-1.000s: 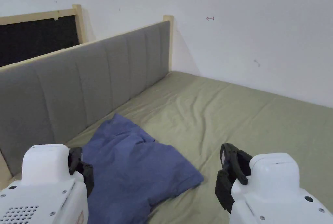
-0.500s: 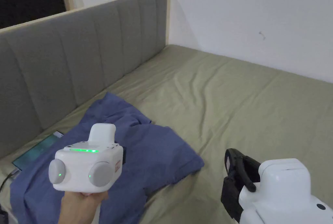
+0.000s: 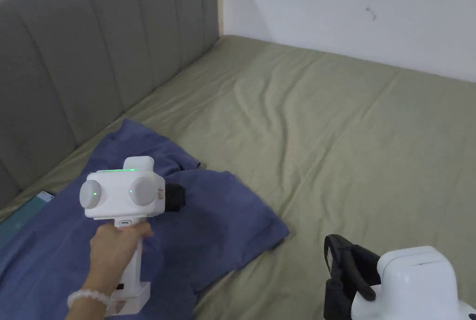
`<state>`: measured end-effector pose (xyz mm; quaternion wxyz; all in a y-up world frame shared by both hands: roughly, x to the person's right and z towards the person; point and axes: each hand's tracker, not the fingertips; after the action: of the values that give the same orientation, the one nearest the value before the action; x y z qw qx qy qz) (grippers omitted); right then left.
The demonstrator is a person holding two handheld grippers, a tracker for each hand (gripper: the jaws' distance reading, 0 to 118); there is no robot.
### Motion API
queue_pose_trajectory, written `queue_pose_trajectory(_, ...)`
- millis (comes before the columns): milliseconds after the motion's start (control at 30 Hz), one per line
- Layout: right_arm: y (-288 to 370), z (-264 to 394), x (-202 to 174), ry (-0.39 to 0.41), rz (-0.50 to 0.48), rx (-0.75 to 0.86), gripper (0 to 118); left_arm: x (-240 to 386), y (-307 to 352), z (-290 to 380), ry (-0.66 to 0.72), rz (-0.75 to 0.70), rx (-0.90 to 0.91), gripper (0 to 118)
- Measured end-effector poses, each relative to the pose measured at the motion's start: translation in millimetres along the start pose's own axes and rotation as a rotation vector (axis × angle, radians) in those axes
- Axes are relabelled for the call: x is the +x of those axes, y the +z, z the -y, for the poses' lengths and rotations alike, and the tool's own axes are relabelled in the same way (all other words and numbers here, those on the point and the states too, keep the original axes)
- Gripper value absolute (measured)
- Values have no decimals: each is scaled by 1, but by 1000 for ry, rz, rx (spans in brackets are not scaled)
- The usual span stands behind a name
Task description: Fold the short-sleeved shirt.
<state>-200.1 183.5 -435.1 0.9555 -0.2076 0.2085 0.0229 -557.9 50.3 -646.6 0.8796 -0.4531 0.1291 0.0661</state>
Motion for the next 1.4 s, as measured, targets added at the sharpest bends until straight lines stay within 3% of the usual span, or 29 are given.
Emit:
queue_pose_trajectory(100, -6, 5, 3, -13, -22, -41, 2, 1, -28, 1, 39, 23, -131, 110)
queue_pose_trajectory(200, -11, 13, 8, -37, -14, -77, 2, 8, -20, 6, 28, -33, -70, 107)
queue_pose_trajectory(233, -12, 15, 10, -51, -17, -90, 2, 8, -15, 5, 29, -24, -41, 97)
queue_pose_trajectory(267, -13, 16, 11, -65, -17, -101, 2, 7, -11, 3, 34, -18, -3, 60)
queue_pose_trajectory(300, -14, 17, 13, -73, -19, -107, 2, 7, -11, 2, 44, 15, -17, 8)
queue_pose_trajectory(333, -13, 18, 14, -80, -22, -114, 2, 6, -15, 2, 24, -12, -82, 1)
queue_pose_trajectory(500, -1, 16, 22, -73, -2, -108, 2, 3, -5, -11, 46, 27, -92, 1)
queue_pose_trajectory(633, 13, 12, 34, -86, 32, -96, 2, 0, 31, -11, 129, 171, -49, 1)
queue_pose_trajectory(833, 48, 9, 58, -121, 102, -56, 2, 34, 110, -20, 38, 205, 62, 1)
queue_pose_trajectory(967, 79, 8, 77, -152, 163, -18, 2, 68, 171, -13, -32, 349, 143, 1)
queue_pose_trajectory(1167, 131, 9, 113, -232, 280, 46, 2, 172, 252, 3, -242, 586, 203, 1)
queue_pose_trajectory(1400, 206, 6, 157, -291, 471, 137, 2, 335, 327, 56, -428, 1009, 154, 1)
